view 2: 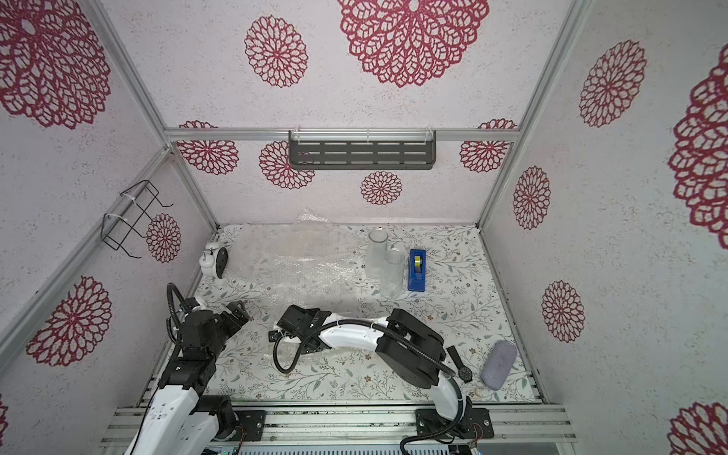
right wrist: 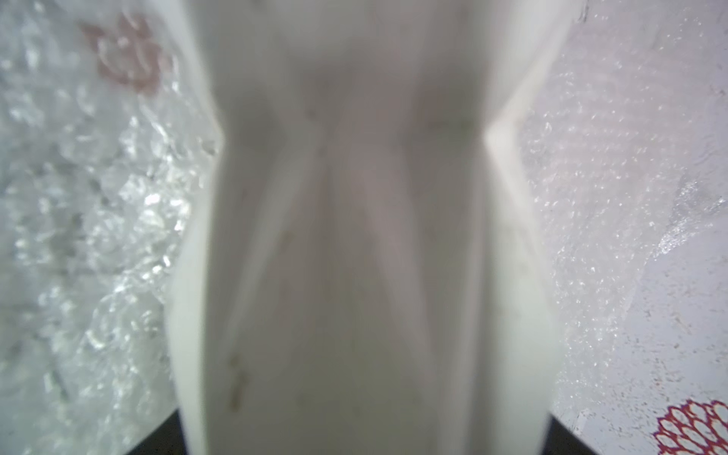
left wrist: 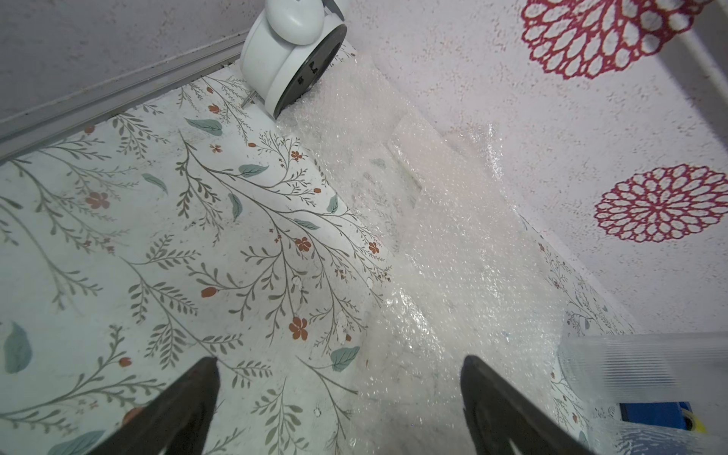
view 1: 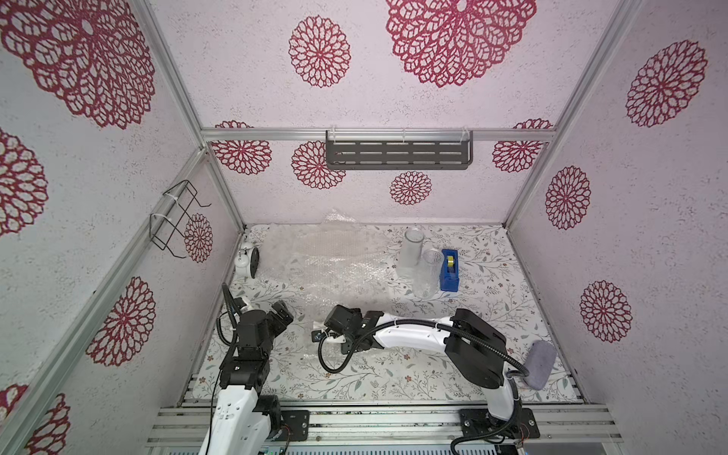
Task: Wrap vases in bubble wrap
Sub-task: Place the vase in bubble wrap, then wrap the vase in bubble wrap.
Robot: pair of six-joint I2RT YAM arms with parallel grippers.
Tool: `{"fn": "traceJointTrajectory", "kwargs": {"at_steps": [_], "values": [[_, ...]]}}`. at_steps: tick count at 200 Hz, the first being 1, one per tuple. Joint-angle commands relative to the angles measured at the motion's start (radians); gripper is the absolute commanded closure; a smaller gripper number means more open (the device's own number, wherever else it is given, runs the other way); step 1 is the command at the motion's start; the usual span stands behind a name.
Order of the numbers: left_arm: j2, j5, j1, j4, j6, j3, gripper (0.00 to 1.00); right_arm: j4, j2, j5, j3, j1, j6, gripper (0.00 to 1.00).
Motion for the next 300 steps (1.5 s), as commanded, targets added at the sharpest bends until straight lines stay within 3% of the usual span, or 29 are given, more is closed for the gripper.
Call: {"fn": "traceJointTrajectory", "kwargs": {"at_steps": [1,14,70,97,118,147,178,207,241,300], "values": [[0.02,0.005,0.009,0.028,0.015,-0.006,0.02,0.056,-0.02,0.0,0.025,0.005,0.003,0.12],[0.042,0.017,0.01,0.036,0.018,-0.002,0.02,0.059,-0.033,-0.006,0.022,0.004,0.015,0.01],[0.188,0.123,0.005,0.051,0.013,0.051,0.0,0.103,-0.156,-0.028,-0.057,0.017,0.05,0.01],[0.214,0.163,-0.02,0.028,-0.013,0.069,0.05,0.133,-0.245,-0.051,-0.128,0.028,0.084,0.01],[0.179,0.162,-0.077,-0.016,-0.028,0.083,0.08,0.119,-0.311,-0.046,-0.176,0.069,0.127,0.1],[0.132,0.078,-0.196,-0.163,-0.035,0.138,0.1,0.077,-0.412,-0.011,-0.28,0.124,0.203,0.2],[0.172,0.129,-0.253,-0.146,-0.086,0.103,0.16,0.084,-0.503,-0.047,-0.407,0.183,0.294,0.29],[0.224,0.112,-0.289,-0.087,-0.113,0.083,0.19,0.146,-0.488,-0.039,-0.474,0.204,0.341,0.37],[0.316,0.043,-0.284,-0.162,-0.057,0.183,0.19,0.141,-0.38,0.05,-0.447,0.203,0.344,0.59],[0.474,0.09,-0.283,-0.125,-0.045,0.241,0.18,0.29,-0.313,0.165,-0.525,0.183,0.285,0.61]]}}
